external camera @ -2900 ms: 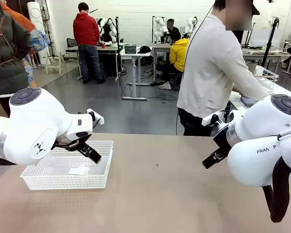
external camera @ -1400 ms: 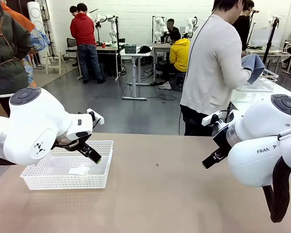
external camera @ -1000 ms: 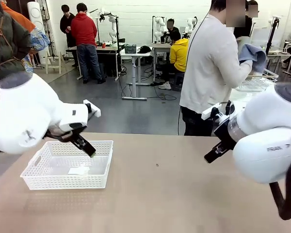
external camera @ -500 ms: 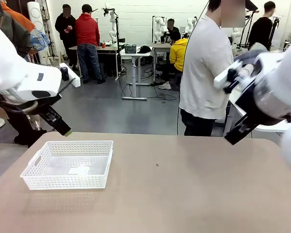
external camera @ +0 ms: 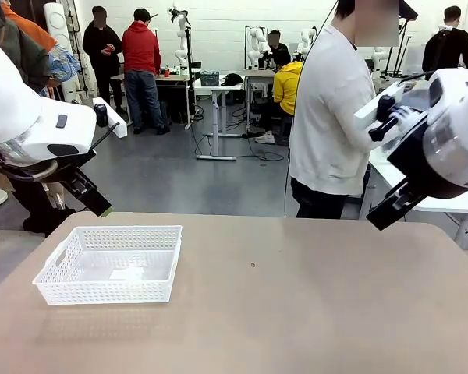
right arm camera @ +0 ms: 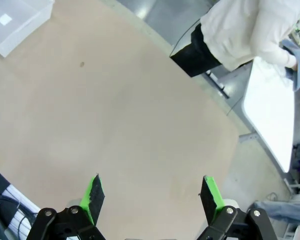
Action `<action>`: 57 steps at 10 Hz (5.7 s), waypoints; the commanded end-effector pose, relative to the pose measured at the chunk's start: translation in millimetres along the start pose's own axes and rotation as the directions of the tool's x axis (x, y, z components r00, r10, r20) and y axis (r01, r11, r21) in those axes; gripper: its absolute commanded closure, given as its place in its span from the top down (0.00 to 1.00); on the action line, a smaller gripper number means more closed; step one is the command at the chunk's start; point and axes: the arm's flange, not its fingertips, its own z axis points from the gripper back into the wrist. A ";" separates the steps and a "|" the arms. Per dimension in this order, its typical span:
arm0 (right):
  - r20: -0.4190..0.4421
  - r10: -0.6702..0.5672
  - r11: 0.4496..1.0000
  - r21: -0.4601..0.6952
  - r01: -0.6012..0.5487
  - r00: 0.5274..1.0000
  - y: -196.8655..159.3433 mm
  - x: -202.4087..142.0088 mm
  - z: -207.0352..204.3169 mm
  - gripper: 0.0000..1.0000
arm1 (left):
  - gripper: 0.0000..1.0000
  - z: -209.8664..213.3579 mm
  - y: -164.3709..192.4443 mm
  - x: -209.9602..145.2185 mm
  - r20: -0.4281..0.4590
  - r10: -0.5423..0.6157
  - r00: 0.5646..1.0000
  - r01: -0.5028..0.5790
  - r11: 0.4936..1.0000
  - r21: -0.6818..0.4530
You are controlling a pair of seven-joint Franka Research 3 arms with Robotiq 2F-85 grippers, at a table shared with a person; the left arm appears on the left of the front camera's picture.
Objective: Clean and organize the cups into the basket.
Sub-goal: Pick up the Organizing basket and move it to the center of the table, then pick up the Reusable plastic cup from the right side of the table and place it inside the Organizing basket.
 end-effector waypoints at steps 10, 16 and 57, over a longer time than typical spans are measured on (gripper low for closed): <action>-0.560 -0.600 -0.320 0.822 0.470 0.571 -225.4 -106.0 -117.2 1.00 | 1.00 -67.8 186.7 -91.4 -0.595 0.650 0.472 -0.591 -0.267 -0.761; -0.596 -0.709 -0.310 0.743 0.593 0.377 -279.6 -204.7 -119.0 1.00 | 1.00 -68.1 240.3 -171.1 -0.614 0.718 0.329 -0.680 -0.271 -0.681; -0.520 -0.800 -0.222 0.720 0.658 0.298 -305.9 -259.1 -70.9 1.00 | 1.00 -31.0 265.4 -213.6 -0.525 0.810 0.263 -0.677 -0.233 -0.698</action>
